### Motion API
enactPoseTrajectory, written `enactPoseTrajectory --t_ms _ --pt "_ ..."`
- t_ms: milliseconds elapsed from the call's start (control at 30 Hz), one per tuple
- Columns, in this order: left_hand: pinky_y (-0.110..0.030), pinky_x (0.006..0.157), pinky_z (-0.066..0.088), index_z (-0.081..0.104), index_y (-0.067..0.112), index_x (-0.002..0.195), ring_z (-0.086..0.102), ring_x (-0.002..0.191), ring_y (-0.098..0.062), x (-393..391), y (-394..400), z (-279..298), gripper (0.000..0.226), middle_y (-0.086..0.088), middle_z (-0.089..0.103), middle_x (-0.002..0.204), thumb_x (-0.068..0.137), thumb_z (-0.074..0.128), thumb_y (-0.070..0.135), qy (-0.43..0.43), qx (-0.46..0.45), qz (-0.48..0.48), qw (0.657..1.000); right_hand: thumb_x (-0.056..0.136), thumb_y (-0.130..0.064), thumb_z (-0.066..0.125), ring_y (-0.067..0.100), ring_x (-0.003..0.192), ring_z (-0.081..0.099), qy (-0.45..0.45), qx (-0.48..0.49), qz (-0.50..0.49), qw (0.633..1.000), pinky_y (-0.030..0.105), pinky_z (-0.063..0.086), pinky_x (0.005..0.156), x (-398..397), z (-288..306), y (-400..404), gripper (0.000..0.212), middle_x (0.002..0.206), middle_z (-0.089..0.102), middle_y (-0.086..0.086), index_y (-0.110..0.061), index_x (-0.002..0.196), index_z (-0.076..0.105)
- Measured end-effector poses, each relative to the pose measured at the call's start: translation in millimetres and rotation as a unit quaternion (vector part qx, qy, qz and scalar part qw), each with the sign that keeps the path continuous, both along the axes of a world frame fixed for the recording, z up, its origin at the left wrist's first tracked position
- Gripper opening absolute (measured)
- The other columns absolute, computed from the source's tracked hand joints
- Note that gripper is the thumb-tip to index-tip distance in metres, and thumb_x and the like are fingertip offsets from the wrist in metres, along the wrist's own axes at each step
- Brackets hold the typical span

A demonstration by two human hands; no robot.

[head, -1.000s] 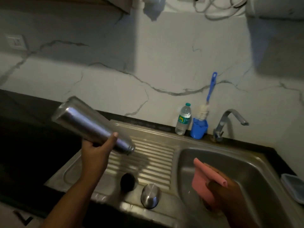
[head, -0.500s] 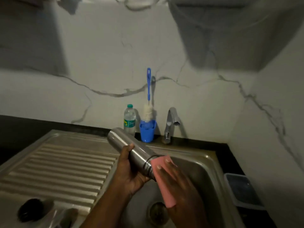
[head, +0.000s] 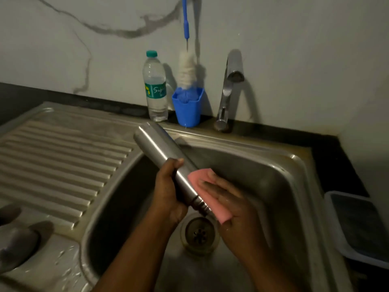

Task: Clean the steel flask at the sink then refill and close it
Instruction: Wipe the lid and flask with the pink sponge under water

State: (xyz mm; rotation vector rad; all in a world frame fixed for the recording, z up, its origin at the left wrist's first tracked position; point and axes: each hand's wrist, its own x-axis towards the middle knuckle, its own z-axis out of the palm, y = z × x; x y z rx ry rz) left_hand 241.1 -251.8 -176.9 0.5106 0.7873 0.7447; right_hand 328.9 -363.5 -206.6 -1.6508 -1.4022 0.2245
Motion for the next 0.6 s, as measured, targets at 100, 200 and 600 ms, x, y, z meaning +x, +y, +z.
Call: enactPoseTrajectory --t_ms 100,200,600 --pt "-0.04 0.078 0.05 0.064 0.004 0.101 0.064 0.079 -0.031 5.1 5.2 -1.3 0.034 -0.016 0.067 0.084 0.073 0.06 0.023 0.011 0.017 0.002 1.0 0.078 -0.004 0.044 -0.005 0.129 0.042 0.016 0.027 0.008 0.999 0.008 0.026 0.105 8.0 -2.7 2.3 0.065 0.137 0.046 -0.027 -0.041 0.131 0.05" --pt "-0.036 0.067 0.054 0.062 0.005 0.099 0.067 0.062 -0.025 7.4 4.5 -0.8 0.033 -0.011 0.067 0.067 0.07 0.062 0.023 -0.022 0.011 0.01 1.0 0.087 -0.006 0.046 -0.015 0.125 0.039 0.052 0.014 -0.017 0.998 0.01 0.029 0.107 16.6 -7.0 3.0 0.066 0.128 0.046 -0.041 -0.063 0.119 0.048" --pt "-0.05 0.078 0.057 0.057 0.013 0.115 0.071 0.08 -0.032 -3.9 18.0 1.4 0.067 -0.016 0.07 0.093 0.071 0.07 0.061 -0.06 -0.051 0.061 0.995 0.079 0.0 0.051 0.002 0.132 0.042 0.026 0.081 0.034 0.996 0.023 0.033 0.109 1.2 -10.5 4.0 0.072 0.141 0.045 -0.023 -0.041 0.137 0.043"
